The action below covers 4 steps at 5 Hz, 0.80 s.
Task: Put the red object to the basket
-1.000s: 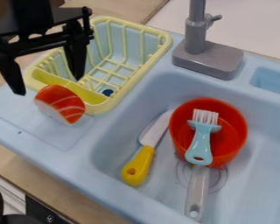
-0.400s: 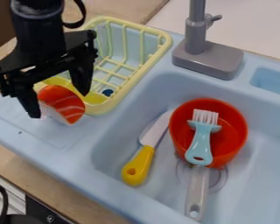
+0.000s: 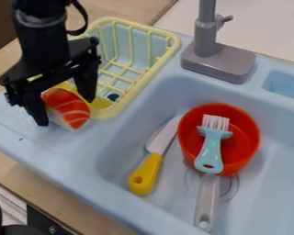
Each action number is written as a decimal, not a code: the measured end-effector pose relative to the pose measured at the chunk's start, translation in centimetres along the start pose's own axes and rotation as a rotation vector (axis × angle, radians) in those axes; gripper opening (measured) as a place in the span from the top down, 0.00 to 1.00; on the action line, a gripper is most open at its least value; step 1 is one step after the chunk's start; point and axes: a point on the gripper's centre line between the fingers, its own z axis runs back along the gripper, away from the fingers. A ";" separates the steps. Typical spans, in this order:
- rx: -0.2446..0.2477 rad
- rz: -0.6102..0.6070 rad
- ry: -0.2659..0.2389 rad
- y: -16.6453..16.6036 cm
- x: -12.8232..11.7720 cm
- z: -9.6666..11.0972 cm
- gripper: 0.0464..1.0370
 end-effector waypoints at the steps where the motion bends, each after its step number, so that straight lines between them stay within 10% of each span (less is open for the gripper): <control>1: -0.029 0.010 -0.007 -0.2 -0.4 -0.8 0.29; 2: -0.053 0.012 -0.009 -0.4 -0.6 -1.0 0.48; 4: -0.062 -0.053 0.020 -0.8 -0.3 -0.6 0.50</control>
